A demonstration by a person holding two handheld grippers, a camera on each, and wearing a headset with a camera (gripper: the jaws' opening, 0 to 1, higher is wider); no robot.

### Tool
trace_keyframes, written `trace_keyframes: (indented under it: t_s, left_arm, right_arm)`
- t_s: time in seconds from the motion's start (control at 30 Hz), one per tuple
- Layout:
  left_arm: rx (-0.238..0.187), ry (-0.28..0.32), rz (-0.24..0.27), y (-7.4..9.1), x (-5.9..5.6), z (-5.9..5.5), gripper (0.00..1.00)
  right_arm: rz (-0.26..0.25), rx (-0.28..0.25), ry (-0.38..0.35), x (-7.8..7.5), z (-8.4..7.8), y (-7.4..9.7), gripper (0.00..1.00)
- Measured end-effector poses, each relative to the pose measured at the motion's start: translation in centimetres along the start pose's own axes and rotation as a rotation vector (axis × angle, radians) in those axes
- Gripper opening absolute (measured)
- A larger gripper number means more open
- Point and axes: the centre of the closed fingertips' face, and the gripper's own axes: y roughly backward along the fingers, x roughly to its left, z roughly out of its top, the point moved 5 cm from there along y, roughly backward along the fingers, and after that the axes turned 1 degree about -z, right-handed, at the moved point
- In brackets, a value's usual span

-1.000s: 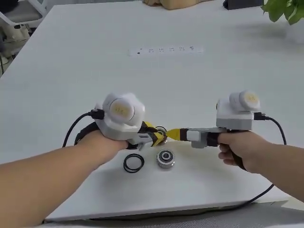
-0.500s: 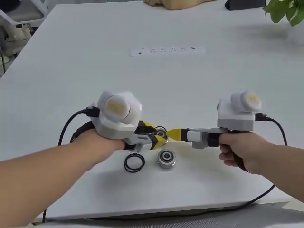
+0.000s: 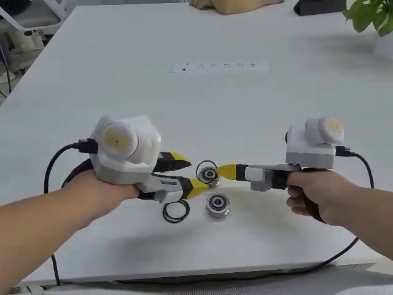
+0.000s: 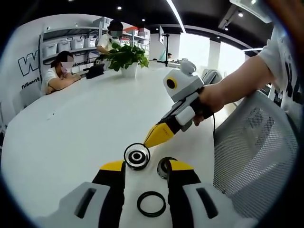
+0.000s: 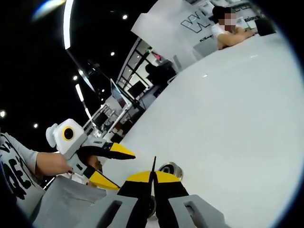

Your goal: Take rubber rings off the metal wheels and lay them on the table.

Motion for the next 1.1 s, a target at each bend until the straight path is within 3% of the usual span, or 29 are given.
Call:
trace_keyframes:
  t_s: [0.33,0.5,0.73,1.1]
  left_arm:
    - [-0.037,0.018,0.027,3.3,-0.4,0.0,0.44]
    - [-0.036,0.031,0.056,4.8,-0.6,-0.7,0.46]
    - [-0.072,0.073,0.090,6.7,-0.4,-1.2,0.49]
    - [-0.069,0.088,0.131,9.0,0.0,-2.6,0.52]
  right_arm:
    - [0.024,0.006,0.010,1.3,0.1,-0.1,0.00]
    - [0.040,0.012,0.015,2.1,0.1,-0.4,0.00]
    - [0.056,0.031,0.022,3.1,-0.2,-0.9,0.00]
    - [0.083,0.076,0.027,4.6,-1.1,-2.1,0.00]
